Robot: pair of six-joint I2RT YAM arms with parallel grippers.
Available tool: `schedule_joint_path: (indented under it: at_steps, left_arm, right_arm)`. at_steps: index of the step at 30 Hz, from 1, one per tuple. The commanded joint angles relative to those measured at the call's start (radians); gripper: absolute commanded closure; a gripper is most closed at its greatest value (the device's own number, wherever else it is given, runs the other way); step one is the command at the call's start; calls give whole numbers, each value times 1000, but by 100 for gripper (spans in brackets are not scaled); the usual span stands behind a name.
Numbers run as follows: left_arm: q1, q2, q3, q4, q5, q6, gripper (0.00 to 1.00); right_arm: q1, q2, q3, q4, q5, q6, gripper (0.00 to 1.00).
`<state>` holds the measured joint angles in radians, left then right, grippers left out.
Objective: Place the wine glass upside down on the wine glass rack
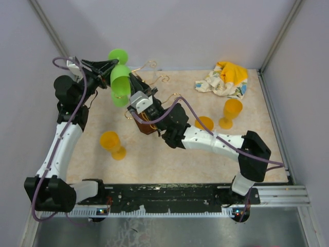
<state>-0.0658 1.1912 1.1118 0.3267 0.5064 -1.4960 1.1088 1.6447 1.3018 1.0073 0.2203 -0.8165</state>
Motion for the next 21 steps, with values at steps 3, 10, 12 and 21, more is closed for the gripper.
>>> schedule_joint_path:
  at_steps: [3, 10, 12, 21]
  left_arm:
    - [-9, 6, -3, 80, 34, -16, 47]
    - [-9, 14, -16, 133, 42, -33, 71]
    - [-9, 17, -20, 145, 46, -35, 77]
    - [-8, 23, -24, 169, 58, -49, 72]
  right_arm:
    - [7, -62, -14, 42, -55, 51, 100]
    - [5, -75, -28, 43, -59, 53, 100]
    - [4, -79, -32, 45, -52, 51, 100]
    - [-19, -100, -48, 44, -64, 72, 100]
